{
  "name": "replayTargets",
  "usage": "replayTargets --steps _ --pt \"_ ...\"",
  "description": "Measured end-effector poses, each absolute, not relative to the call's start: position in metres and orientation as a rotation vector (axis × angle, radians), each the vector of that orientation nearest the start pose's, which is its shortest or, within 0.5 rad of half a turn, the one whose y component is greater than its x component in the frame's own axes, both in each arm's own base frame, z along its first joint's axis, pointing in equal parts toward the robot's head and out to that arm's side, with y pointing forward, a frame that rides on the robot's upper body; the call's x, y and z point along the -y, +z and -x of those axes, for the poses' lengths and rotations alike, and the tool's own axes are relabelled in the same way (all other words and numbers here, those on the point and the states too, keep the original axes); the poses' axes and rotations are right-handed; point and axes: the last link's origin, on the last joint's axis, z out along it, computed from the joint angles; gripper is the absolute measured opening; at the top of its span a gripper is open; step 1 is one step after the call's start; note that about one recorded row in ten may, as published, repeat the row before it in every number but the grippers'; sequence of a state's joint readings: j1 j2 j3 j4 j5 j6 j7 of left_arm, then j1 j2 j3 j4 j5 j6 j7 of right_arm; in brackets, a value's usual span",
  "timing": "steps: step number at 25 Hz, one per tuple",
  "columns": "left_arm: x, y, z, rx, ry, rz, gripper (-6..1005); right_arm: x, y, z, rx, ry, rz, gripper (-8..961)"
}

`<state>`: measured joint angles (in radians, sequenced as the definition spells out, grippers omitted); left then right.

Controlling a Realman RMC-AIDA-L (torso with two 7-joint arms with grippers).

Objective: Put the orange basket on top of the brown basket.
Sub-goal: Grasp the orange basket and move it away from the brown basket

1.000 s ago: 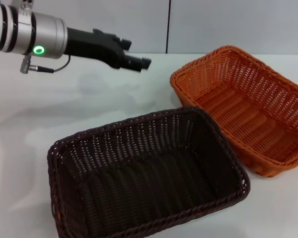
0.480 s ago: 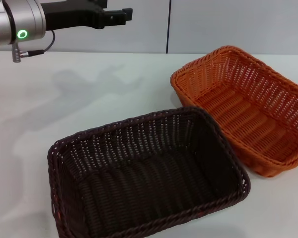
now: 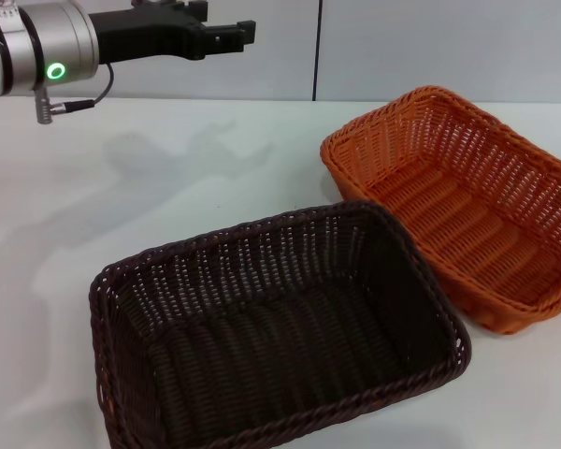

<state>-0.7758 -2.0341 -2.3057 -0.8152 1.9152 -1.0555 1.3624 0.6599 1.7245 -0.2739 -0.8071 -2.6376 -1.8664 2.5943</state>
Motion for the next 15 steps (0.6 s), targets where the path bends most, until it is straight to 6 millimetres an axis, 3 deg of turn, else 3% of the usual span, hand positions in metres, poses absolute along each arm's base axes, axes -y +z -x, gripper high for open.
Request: replayTargets --steps 15 --pt "-0.458 0.042 0.174 0.658 -0.612 2.369 844 -0.358 0.158 -0.321 -2.067 0.209 1.947 710"
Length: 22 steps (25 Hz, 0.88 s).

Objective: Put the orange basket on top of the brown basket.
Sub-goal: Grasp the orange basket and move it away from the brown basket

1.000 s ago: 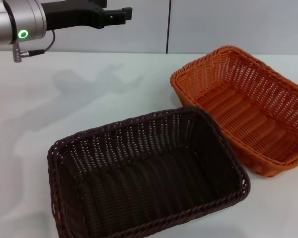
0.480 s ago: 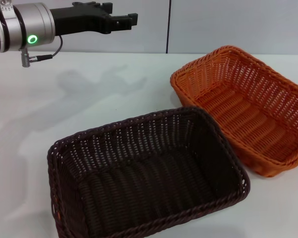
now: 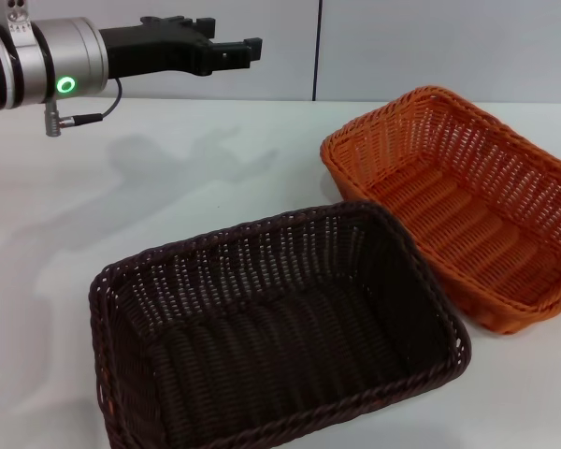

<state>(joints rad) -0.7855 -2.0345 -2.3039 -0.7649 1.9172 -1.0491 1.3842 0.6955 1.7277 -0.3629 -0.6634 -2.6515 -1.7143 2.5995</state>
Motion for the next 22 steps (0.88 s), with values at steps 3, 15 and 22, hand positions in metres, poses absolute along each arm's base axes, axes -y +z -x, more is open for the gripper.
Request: replayTargets --steps 3,15,22 --pt "-0.458 0.040 0.175 0.667 -0.611 2.373 844 -0.362 0.155 -0.319 -2.062 0.224 1.947 709" --pt "-0.457 0.030 0.179 0.676 -0.604 2.376 844 -0.375 0.141 -0.318 -2.058 0.239 1.927 707" --pt "-0.457 0.028 0.179 0.665 -0.597 2.376 844 -0.377 0.130 -0.320 -2.062 0.249 1.921 706"
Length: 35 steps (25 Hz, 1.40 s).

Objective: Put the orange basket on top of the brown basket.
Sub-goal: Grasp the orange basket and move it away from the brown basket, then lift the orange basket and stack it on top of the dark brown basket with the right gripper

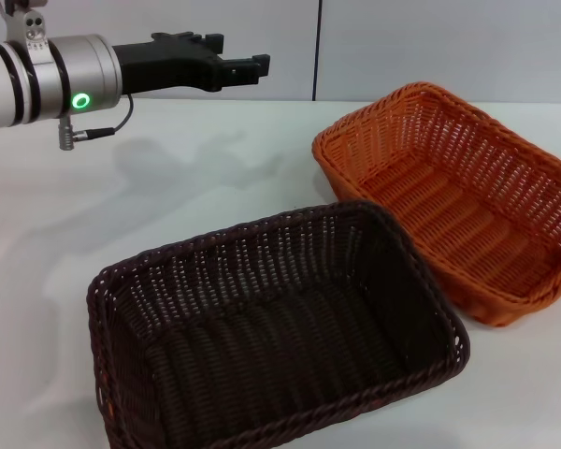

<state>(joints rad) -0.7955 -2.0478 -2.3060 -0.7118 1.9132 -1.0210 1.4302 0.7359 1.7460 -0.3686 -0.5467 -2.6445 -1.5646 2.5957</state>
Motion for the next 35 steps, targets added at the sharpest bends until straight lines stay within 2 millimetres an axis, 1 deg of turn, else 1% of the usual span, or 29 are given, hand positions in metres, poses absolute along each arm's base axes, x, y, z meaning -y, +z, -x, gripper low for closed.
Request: replayTargets --steps 5,11,13,16,18,24,25,29,35 --pt "-0.457 0.025 0.179 0.669 -0.596 2.379 844 -0.377 0.124 -0.322 -2.045 0.241 1.924 705" --pt "-0.456 0.024 0.181 0.677 -0.599 2.374 844 -0.376 0.121 -0.332 -2.025 0.253 1.875 594" --pt "-0.455 0.021 0.184 0.688 -0.601 2.378 844 -0.376 0.121 -0.338 -2.014 0.256 1.844 557" --pt "-0.455 0.021 0.184 0.688 -0.601 2.378 844 -0.376 0.123 -0.343 -2.003 0.256 1.822 502" --pt "-0.455 0.021 0.185 0.691 -0.603 2.376 844 -0.376 0.123 -0.346 -1.993 0.258 1.803 435" --pt "-0.453 0.020 0.189 0.700 -0.606 2.366 844 -0.377 0.122 -0.354 -1.968 0.267 1.757 367" --pt "-0.454 0.020 0.192 0.708 -0.617 2.346 844 -0.377 0.122 -0.355 -1.963 0.270 1.750 345" --pt "-0.454 0.019 0.193 0.710 -0.635 2.329 844 -0.378 0.128 -0.360 -1.931 0.280 1.710 259" --pt "-0.456 0.021 0.193 0.716 -0.667 2.297 844 -0.386 0.143 -0.359 -1.828 0.332 1.706 211"
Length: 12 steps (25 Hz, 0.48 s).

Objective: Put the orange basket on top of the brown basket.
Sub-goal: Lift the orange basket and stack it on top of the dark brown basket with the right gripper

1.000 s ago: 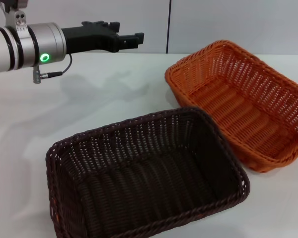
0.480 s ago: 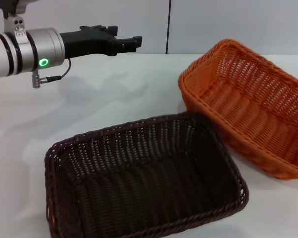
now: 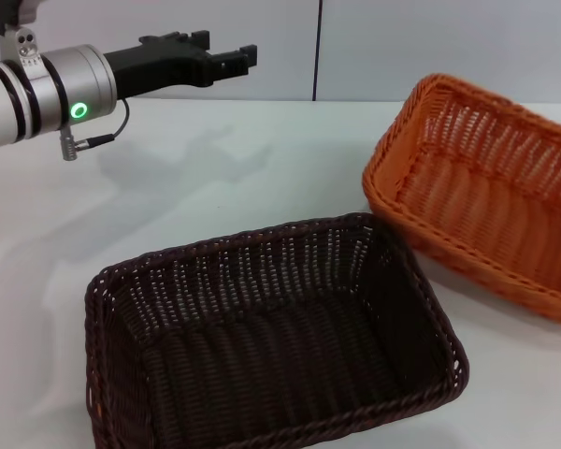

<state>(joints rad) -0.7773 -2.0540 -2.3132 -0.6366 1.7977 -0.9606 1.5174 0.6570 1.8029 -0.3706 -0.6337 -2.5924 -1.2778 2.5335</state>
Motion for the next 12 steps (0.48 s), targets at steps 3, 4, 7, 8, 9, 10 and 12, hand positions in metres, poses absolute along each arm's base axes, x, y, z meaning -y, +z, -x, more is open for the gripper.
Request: replayTargets --steps 3,4,7,8,9,10,12 --pt "-0.460 0.023 0.192 0.728 -0.687 2.263 844 -0.390 0.151 -0.358 -1.784 0.351 1.689 209" --pt "-0.460 0.023 0.191 0.728 -0.686 2.263 844 -0.391 0.154 -0.358 -1.772 0.361 1.679 208" --pt "-0.462 0.018 0.189 0.732 -0.678 2.264 844 -0.396 0.160 -0.358 -1.729 0.438 1.648 205" --pt "-0.462 0.018 0.189 0.732 -0.678 2.264 844 -0.396 0.160 -0.358 -1.729 0.438 1.648 204" --pt "-0.463 0.018 0.190 0.732 -0.674 2.262 844 -0.397 0.161 -0.358 -1.717 0.463 1.644 204" --pt "-0.463 0.018 0.190 0.732 -0.674 2.262 844 -0.397 0.162 -0.358 -1.702 0.499 1.642 203" --pt "-0.463 0.019 0.190 0.735 -0.682 2.252 844 -0.397 0.164 -0.355 -1.664 0.611 1.643 202"
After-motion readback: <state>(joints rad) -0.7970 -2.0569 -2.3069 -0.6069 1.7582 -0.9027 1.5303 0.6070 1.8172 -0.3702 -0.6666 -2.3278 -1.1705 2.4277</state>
